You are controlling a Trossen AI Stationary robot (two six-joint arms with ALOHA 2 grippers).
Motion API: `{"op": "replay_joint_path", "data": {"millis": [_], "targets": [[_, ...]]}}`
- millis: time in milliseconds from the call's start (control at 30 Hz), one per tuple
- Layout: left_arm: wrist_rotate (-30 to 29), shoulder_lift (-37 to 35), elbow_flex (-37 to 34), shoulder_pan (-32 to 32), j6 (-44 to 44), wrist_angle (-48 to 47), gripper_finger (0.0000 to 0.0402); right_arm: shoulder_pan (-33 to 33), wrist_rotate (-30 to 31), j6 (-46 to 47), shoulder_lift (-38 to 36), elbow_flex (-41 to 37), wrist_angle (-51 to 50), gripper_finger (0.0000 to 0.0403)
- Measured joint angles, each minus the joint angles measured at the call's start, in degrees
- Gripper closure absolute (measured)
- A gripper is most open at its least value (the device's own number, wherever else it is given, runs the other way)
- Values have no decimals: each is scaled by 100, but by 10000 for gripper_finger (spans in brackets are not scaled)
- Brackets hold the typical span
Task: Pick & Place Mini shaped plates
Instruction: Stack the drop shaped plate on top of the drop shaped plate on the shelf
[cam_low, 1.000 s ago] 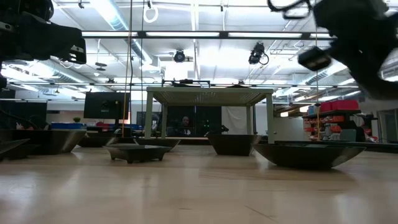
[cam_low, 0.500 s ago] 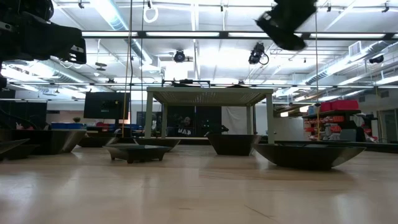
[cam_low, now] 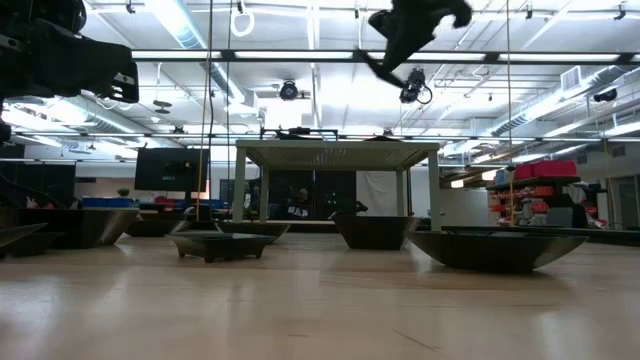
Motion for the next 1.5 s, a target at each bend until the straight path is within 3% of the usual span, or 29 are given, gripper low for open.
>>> {"op": "replay_joint_path", "data": {"millis": [267,467,867,1133,1333,1500], "targets": [[0,0,0,0,0,0,378,-346,23,-1199,555,310,722,403],[0,0,0,0,0,0,378,-581,25,-1393,776,316,1455,403],[0,0,1,-2,0,0,378,-754,-49,-1687,836,327,1874,403],[0,0,0,-2,0,0,378,-875,-87,-1435,1366,1514,1507,403],[0,0,2,-2,0,-2,378,-1166,-745,-1727,1843,2328,941,403],[0,0,2,0,0,0,378,-1349,-1234,-2369,2036,2448,926,403]]}}
